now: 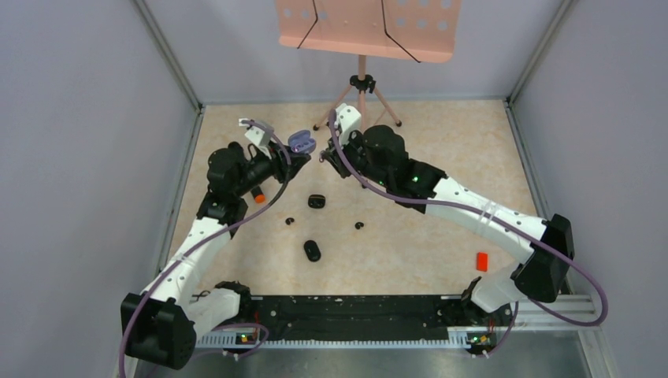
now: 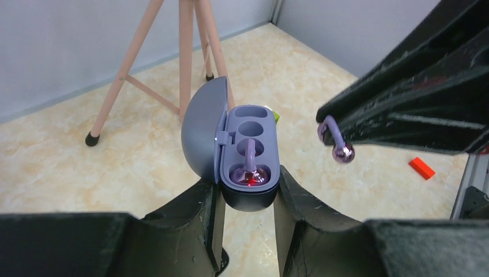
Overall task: Insert the wireless bluetooth earbuds into the charging case
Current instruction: Insert the right earbud into the right side groove of the charging case.
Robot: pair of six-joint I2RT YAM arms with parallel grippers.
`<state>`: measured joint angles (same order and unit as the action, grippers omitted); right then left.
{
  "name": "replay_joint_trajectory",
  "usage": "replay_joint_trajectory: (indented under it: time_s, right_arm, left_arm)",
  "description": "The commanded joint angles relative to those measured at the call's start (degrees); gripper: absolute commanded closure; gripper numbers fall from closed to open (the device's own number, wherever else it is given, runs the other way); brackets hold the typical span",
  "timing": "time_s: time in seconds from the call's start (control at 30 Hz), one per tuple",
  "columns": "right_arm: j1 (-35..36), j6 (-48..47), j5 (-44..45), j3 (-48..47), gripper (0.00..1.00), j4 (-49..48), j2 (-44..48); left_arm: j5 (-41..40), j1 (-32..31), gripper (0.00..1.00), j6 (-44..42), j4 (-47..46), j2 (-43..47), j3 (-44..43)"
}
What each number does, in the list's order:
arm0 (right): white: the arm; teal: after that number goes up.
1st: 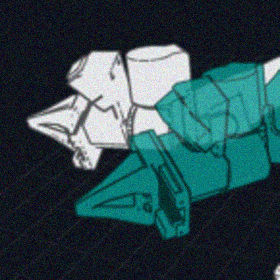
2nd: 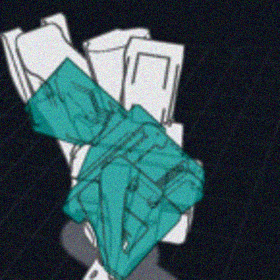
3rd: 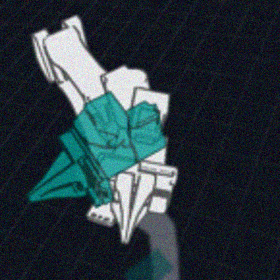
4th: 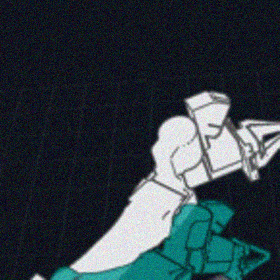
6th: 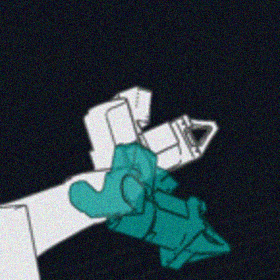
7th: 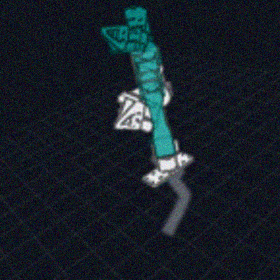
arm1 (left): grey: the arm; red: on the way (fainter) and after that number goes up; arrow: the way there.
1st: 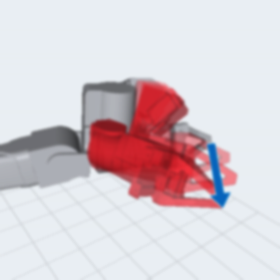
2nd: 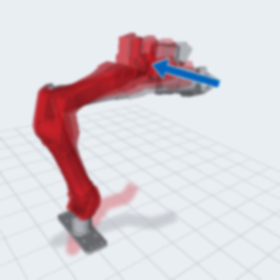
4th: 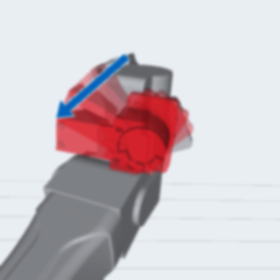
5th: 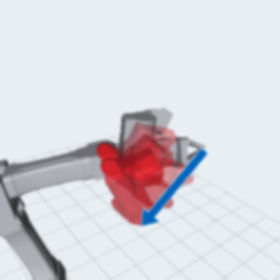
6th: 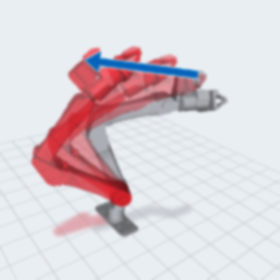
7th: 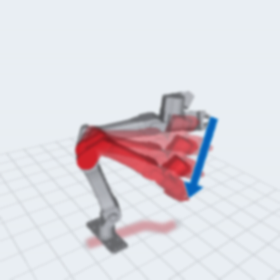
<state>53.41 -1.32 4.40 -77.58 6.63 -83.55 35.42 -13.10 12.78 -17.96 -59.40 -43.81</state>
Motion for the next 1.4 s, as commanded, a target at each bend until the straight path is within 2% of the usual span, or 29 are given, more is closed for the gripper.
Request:
replay_joint_trajectory:
  time_s: [0.0, 0.13, 0.4, 0.9, 1.37]
  right_arm:
    - [0.0, 2.5, 3.9, 0.0, 1.00, -4.6, 2.6]
    - [0.0, 3.4, 4.8, 0.5, 1.00, -8.3, 1.8]
    - [0.1, 5.3, 3.6, -0.5, 1.00, -11.3, -0.5]
    - [0.0, 6.4, 2.5, 0.7, 1.00, -10.8, -0.3]
    - [0.1, 6.8, 3.4, 0.6, 1.00, -12.8, -2.7]
  left_arm:
    - [3.4, 0.2, 1.00, -4.3, 1.1, 0.7, 1.4]
    - [11.4, 0.1, 1.00, -4.4, -0.4, 1.0, 1.8]
    - [16.3, 0.1, 1.00, -1.9, -2.0, 1.0, 0.3]
    - [9.1, 0.2, 1.00, 4.8, -1.1, 1.0, -3.0]
    - [12.1, 0.2, 1.00, 6.2, -4.0, 0.1, -3.7]
